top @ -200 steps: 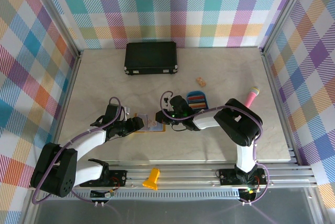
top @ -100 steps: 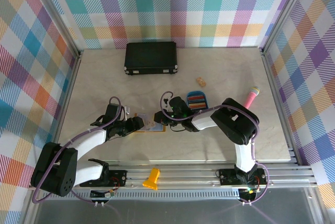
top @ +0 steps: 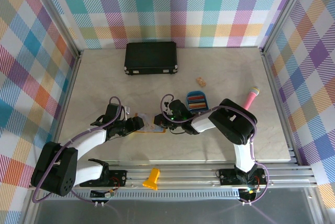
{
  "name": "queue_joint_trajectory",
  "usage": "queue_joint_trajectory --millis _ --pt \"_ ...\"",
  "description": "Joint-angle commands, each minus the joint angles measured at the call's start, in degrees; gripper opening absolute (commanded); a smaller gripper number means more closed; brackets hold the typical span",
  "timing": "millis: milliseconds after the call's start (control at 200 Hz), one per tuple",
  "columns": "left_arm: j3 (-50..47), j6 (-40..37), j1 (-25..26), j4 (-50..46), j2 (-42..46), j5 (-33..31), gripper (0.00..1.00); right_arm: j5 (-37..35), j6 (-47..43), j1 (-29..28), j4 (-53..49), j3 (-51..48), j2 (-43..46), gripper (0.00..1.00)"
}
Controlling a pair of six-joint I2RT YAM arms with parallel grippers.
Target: Put the credit cards into the card holder
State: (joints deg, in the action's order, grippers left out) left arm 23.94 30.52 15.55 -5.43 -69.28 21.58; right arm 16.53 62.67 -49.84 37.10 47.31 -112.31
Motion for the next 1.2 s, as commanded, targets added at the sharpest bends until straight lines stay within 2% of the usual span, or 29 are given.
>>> queue_joint_trajectory --millis 0,360,1030,1195 --pt "0.1 -1.0 -0.8 -1.2 -1.4 -0.3 0.66 -1.2 0.4 -2.1 -2.4 -0.1 -0.3 0.0" --pt "0.1 -1.2 -0.8 -1.3 -1.6 0.4 0.66 -5.5 1.9 -3.4 -6.3 1.7 0.0 0.0" --pt "0.0 -1.2 -0.8 -1.2 -1.5 0.5 0.66 -6.3 2.2 -5.5 -14.5 8.8 -1.9 0.0" --pt "0.0 -1.1 -0.7 -1.5 -1.2 0.1 0.66 -8.6 0.0 -5.6 -20.8 9.2 1.1 0.21"
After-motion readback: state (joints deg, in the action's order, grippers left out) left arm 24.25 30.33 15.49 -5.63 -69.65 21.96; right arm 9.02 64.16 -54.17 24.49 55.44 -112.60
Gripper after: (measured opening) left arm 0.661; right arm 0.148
